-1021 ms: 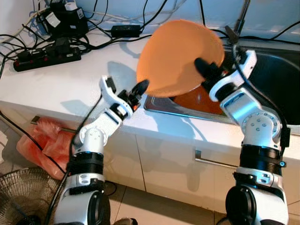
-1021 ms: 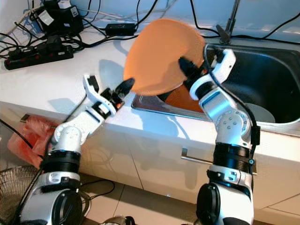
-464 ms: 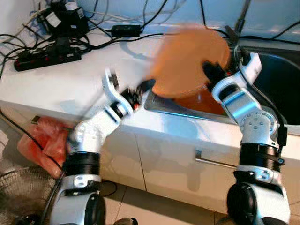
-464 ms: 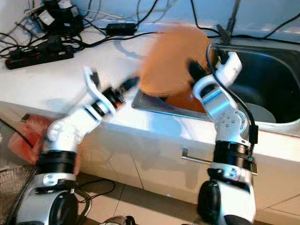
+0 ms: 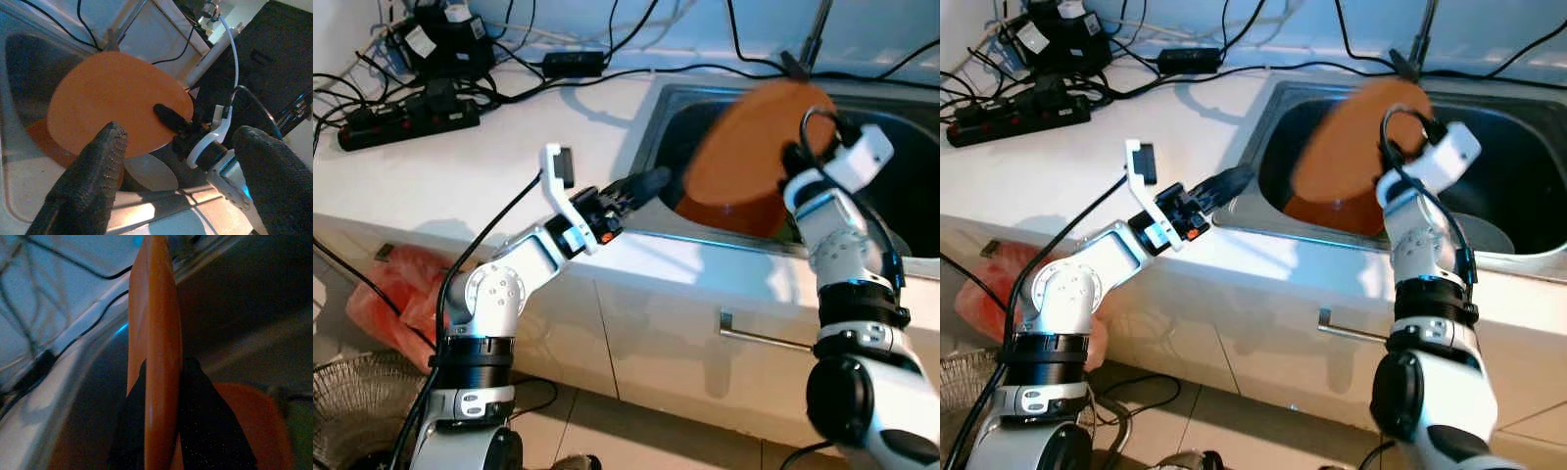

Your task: Kitchen organization

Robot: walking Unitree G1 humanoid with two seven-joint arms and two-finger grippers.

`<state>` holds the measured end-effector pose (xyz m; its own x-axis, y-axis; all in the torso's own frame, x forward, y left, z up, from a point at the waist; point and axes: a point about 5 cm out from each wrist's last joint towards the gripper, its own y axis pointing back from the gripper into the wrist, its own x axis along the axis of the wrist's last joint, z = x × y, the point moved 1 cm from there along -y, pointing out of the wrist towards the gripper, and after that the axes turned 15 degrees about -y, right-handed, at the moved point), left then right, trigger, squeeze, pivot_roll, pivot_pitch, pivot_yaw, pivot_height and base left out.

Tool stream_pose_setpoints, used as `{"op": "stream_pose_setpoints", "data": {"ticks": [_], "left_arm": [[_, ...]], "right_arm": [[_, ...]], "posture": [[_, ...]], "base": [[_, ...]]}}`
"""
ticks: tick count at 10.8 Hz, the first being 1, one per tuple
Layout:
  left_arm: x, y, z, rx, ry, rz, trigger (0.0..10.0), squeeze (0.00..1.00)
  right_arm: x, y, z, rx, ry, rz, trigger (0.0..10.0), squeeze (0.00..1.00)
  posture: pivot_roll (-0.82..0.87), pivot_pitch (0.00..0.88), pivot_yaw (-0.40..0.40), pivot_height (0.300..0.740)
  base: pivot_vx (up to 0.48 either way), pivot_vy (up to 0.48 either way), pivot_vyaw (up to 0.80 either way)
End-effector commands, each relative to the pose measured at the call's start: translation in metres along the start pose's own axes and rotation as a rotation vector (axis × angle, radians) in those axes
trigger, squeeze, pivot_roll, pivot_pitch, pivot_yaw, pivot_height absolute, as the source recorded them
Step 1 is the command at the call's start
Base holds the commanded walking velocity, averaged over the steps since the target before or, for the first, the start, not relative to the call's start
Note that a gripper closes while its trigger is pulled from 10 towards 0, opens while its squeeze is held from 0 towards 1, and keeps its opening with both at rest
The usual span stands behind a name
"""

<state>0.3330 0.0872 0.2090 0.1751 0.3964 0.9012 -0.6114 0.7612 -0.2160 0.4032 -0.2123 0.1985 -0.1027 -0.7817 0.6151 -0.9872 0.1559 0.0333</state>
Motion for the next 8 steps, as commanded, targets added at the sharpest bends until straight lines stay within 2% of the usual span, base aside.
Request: {"op": "stream_pose_setpoints", "data": {"ticks": [1, 3, 4, 5, 6, 8], "left_arm": [[-0.002, 0.005, 0.000, 0.006, -0.018, -0.029, 10.0, 1.00], [-0.007, 0.009, -0.003, 0.025, -0.050, -0.075, 10.0, 1.00], [-0.013, 0.012, -0.006, 0.040, -0.089, -0.127, 10.0, 1.00], [-0.018, 0.015, -0.009, 0.057, -0.162, -0.188, 10.0, 1.00], [-0.016, 0.017, -0.017, 0.104, -0.374, -0.272, 10.0, 0.94], [-0.009, 0.017, -0.022, 0.123, -0.433, -0.281, 10.0, 0.91]], "right_arm": [[0.019, -0.005, -0.012, 0.008, 0.041, 0.100, 10.0, 0.00], [0.016, -0.007, 0.004, -0.066, 0.137, 0.098, 10.0, 0.00], [0.014, -0.008, 0.011, -0.089, 0.154, 0.088, 10.0, 0.12], [0.012, -0.008, 0.017, -0.111, 0.167, 0.088, 10.0, 1.00], [0.009, -0.008, 0.019, -0.118, 0.175, 0.088, 10.0, 1.00], [0.000, -0.007, 0.022, -0.123, 0.171, 0.070, 10.0, 1.00]], "posture": [[0.09, 0.080, 0.095, 0.740], [0.10, 0.083, 0.092, 0.740], [0.10, 0.085, 0.093, 0.740], [0.10, 0.086, 0.096, 0.740], [0.11, 0.089, 0.099, 0.740], [0.11, 0.093, 0.103, 0.740]], "base": [[0.000, 0.000, 0.00], [0.000, 0.000, 0.00], [0.000, 0.000, 0.00], [0.000, 0.000, 0.00], [0.000, 0.000, 0.00], [0.000, 0.000, 0.00]]}}
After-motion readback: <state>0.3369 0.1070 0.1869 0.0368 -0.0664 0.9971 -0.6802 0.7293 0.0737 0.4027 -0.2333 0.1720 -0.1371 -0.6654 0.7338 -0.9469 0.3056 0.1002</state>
